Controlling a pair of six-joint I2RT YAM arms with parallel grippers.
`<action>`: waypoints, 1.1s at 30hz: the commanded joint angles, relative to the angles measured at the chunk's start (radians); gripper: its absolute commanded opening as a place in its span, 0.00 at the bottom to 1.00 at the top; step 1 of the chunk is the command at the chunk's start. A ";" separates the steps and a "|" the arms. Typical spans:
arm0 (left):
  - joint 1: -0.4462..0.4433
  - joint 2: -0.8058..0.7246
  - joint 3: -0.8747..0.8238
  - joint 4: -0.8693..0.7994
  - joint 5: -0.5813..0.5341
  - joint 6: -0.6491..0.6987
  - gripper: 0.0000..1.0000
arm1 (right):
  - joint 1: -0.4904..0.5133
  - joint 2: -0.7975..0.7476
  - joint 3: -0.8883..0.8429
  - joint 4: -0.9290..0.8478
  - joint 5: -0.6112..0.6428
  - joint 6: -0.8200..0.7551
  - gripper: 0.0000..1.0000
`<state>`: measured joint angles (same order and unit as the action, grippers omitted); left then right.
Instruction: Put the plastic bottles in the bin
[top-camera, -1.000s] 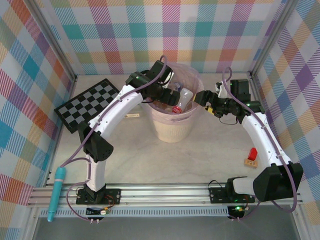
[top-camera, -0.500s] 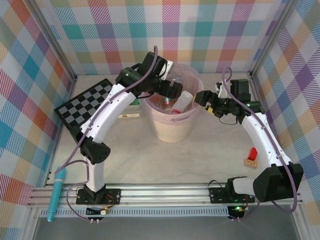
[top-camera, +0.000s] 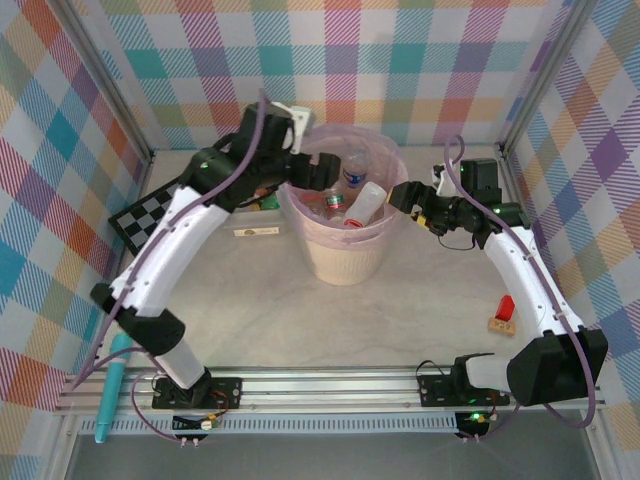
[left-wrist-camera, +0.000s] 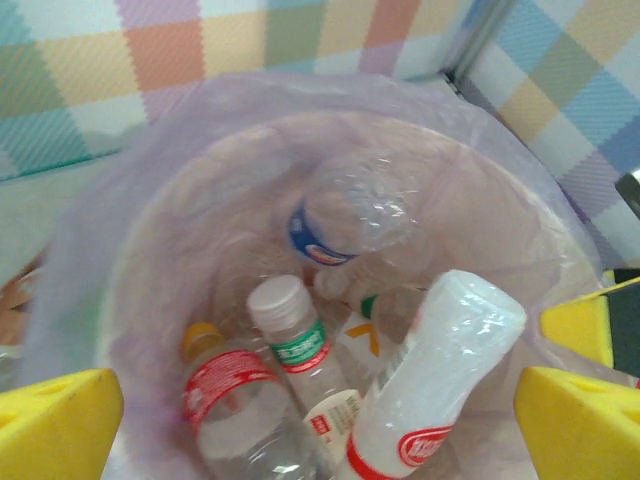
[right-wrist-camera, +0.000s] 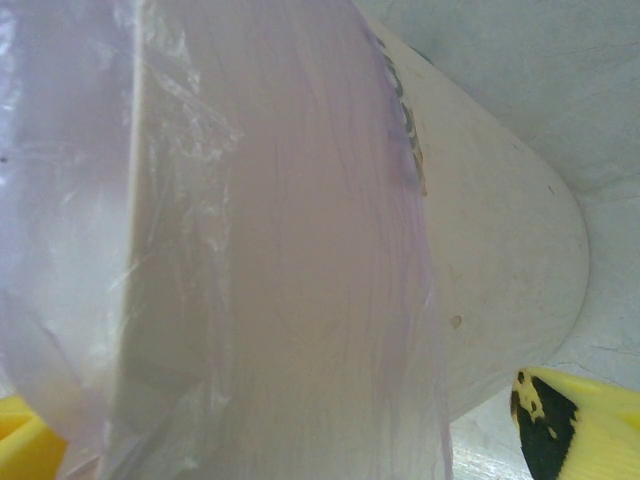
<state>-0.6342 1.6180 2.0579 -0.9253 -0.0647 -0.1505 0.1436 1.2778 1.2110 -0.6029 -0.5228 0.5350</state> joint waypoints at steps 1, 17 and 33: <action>0.111 -0.095 -0.140 0.082 -0.019 -0.068 0.99 | 0.004 -0.003 0.006 -0.064 0.023 -0.036 0.96; 0.467 -0.055 -0.680 0.413 0.116 -0.339 1.00 | 0.004 -0.010 -0.002 -0.073 0.022 -0.042 0.96; 0.464 0.291 -0.572 0.467 0.036 -0.307 0.95 | 0.004 -0.028 0.013 -0.123 0.055 -0.074 0.96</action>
<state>-0.1741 1.8721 1.4059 -0.4084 -0.0124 -0.5816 0.1440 1.2594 1.2137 -0.6384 -0.5041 0.5079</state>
